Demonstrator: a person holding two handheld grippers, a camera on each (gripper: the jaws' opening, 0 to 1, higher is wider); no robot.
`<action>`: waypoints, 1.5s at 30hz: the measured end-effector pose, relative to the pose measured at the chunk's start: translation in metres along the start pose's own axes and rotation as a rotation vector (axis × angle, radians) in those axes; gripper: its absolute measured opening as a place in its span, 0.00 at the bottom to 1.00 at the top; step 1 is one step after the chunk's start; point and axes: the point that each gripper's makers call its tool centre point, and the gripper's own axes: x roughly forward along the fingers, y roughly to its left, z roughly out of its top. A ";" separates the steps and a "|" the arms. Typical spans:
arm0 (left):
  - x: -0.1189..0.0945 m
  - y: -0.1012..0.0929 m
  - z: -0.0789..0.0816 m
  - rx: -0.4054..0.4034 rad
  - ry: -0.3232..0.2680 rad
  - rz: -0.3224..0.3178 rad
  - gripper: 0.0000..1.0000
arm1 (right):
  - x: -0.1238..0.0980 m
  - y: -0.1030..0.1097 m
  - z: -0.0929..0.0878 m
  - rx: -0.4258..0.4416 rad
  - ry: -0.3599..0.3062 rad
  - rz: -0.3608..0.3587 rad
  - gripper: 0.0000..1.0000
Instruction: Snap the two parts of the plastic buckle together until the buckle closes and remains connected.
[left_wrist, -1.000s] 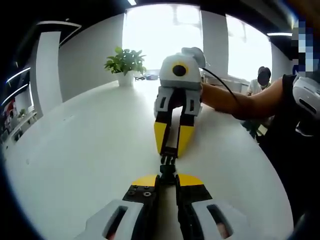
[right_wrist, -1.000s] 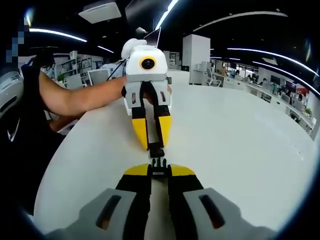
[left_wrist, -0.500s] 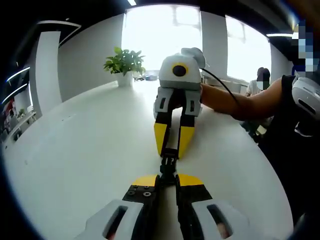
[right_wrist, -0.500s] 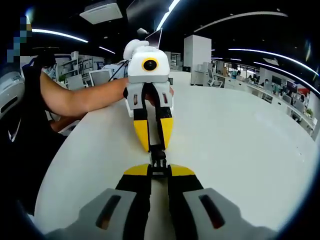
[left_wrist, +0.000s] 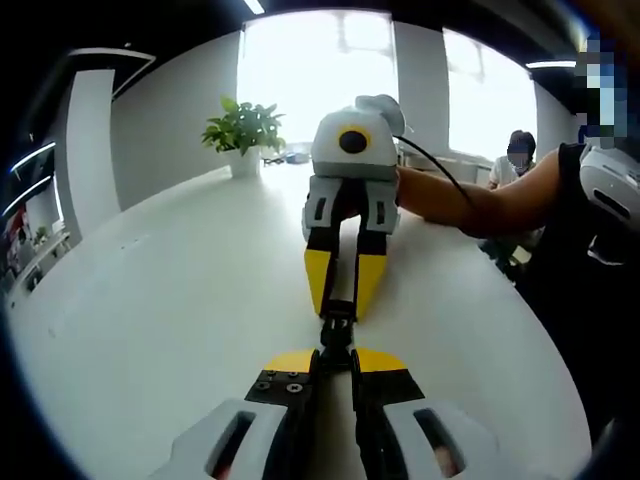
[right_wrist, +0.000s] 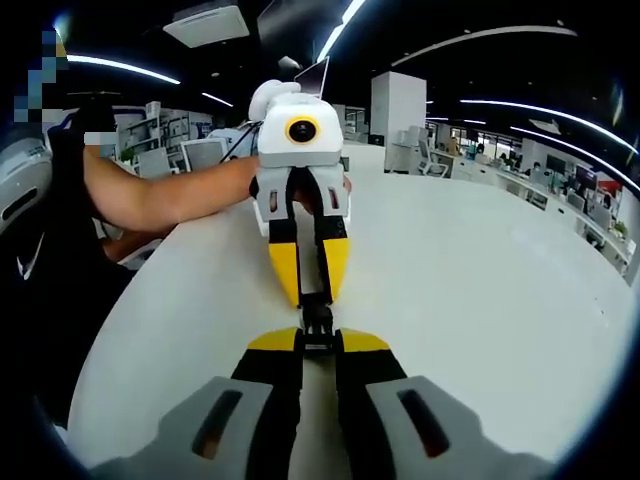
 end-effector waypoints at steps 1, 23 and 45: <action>0.000 0.000 0.000 0.000 -0.001 0.000 0.10 | 0.000 0.000 0.000 0.000 0.000 0.000 0.11; -0.001 -0.002 0.003 0.022 -0.014 -0.011 0.10 | -0.002 0.004 0.002 -0.010 -0.007 0.024 0.11; 0.005 -0.002 0.003 0.024 -0.004 -0.006 0.10 | 0.001 0.002 0.001 -0.021 -0.007 0.016 0.10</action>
